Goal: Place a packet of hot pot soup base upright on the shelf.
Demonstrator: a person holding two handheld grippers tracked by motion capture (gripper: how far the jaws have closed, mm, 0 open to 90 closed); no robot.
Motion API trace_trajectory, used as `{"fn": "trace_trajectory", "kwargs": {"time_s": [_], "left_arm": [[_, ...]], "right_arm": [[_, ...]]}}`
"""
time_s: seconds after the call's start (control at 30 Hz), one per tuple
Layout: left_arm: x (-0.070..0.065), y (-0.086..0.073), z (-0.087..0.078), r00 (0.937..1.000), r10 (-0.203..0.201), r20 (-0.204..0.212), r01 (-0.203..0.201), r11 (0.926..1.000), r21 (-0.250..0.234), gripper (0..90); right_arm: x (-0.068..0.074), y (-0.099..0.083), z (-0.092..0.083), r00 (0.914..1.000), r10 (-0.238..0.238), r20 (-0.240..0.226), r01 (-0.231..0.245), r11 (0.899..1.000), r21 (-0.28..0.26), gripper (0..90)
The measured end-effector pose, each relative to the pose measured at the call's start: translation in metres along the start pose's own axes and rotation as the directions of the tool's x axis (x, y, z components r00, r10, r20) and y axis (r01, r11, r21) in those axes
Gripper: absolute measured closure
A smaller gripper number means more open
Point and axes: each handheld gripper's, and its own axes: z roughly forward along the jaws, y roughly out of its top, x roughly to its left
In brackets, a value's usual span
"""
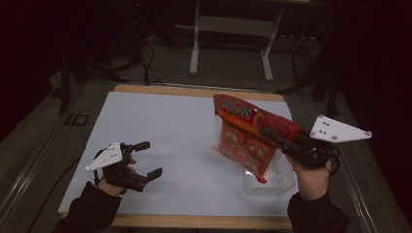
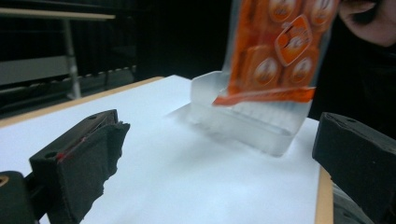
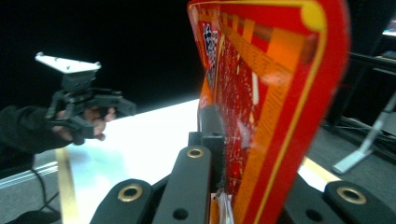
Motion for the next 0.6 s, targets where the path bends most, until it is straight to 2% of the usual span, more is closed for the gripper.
{"fn": "trace_trajectory", "kwargs": {"time_s": [0.07,0.2,0.3,0.4,0.47,0.6], "left_arm": [[0.001,-0.008,-0.004,0.9992,-0.018,-0.034,0.018,0.9998,0.001,1.6],[0.004,-0.022,-0.008,0.9965,-0.047,-0.069,0.048,0.9988,0.006,1.6],[0.004,-0.031,-0.010,0.9951,-0.046,-0.088,0.048,0.9985,0.025,1.6],[0.003,-0.037,-0.010,0.9961,-0.039,-0.079,0.042,0.9985,0.035,1.7],[0.002,-0.040,-0.010,0.9971,-0.023,-0.073,0.025,0.9994,0.023,3.2],[0.003,-0.042,-0.009,0.9968,-0.013,-0.080,0.015,0.9996,0.024,3.1]], "right_arm": [[-0.005,0.001,-0.004,0.9999,0.009,0.007,-0.009,1.000,-0.007,90.0],[-0.014,0.004,-0.011,0.9993,0.015,0.033,-0.014,1.000,-0.019,90.0],[-0.020,0.008,-0.016,0.9981,0.014,0.060,-0.013,1.000,-0.022,90.0],[-0.026,0.010,-0.021,0.9961,0.017,0.087,-0.015,1.000,-0.019,90.0],[-0.030,0.011,-0.024,0.9946,0.021,0.101,-0.019,1.000,-0.022,90.0],[-0.038,0.010,-0.031,0.9903,0.040,0.133,-0.036,0.999,-0.031,90.0]]}}
